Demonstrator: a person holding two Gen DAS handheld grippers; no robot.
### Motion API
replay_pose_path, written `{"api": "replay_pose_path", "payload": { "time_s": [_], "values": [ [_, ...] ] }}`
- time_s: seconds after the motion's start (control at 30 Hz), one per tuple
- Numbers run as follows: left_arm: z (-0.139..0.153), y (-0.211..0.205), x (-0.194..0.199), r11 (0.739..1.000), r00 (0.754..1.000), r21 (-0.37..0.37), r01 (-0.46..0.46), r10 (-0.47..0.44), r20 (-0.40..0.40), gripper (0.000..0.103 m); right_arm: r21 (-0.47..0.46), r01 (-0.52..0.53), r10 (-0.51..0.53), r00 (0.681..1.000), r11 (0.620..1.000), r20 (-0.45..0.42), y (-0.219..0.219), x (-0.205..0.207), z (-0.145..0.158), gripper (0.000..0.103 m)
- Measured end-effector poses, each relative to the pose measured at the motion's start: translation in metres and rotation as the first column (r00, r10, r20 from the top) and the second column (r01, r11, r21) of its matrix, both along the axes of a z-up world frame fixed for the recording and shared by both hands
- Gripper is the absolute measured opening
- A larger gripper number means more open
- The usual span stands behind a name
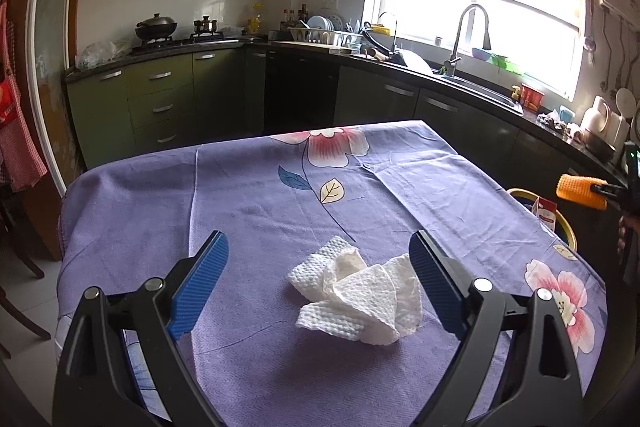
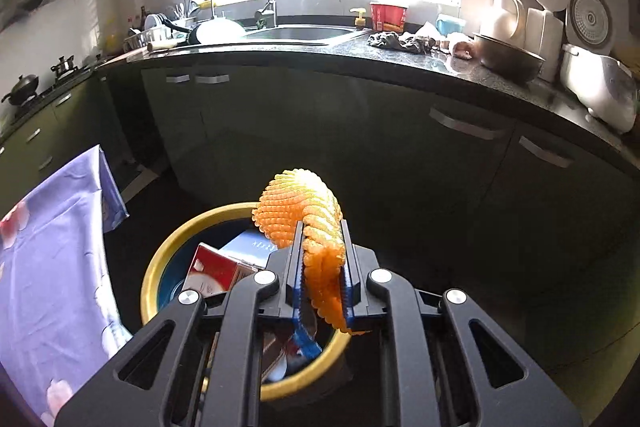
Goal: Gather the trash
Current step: 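Carry the orange mesh over the bin and open the right gripper, then grasp the white tissues with the left gripper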
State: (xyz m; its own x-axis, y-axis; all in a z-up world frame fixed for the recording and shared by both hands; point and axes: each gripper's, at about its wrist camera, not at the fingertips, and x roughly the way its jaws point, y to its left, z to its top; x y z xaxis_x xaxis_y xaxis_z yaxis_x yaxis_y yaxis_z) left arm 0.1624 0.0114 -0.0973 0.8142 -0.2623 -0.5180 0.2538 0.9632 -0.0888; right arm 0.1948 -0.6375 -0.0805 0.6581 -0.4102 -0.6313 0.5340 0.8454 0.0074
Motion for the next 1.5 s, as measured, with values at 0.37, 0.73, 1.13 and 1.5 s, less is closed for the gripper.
{"api": "replay_pose_path", "payload": {
  "time_s": [0.37, 0.73, 1.13, 1.5],
  "values": [
    [0.0, 0.0, -0.002, 1.0, 1.0, -0.003, 0.001, -0.001, 0.003, 0.087, 0.29, -0.047, 0.091, 0.986, 0.956, -0.139, 0.005, 0.011, -0.073, 0.051],
    [-0.009, -0.014, 0.007, 0.999, 0.997, 0.036, 0.032, -0.029, -0.067, 0.092, 0.274, -0.233, 0.241, 0.97, 0.933, 0.003, 0.046, -0.036, -0.011, 0.07],
    [-0.04, -0.064, 0.043, 0.987, 0.964, 0.128, 0.097, -0.061, -0.259, 0.092, 0.321, -0.444, 0.457, 0.889, 0.837, 0.039, 0.102, -0.039, -0.004, 0.071],
    [-0.05, -0.064, 0.054, 0.991, 0.946, 0.121, 0.056, -0.014, -0.323, 0.046, 0.343, -0.48, 0.497, 0.867, 0.808, 0.041, 0.107, -0.04, -0.012, 0.071]
  ]
}}
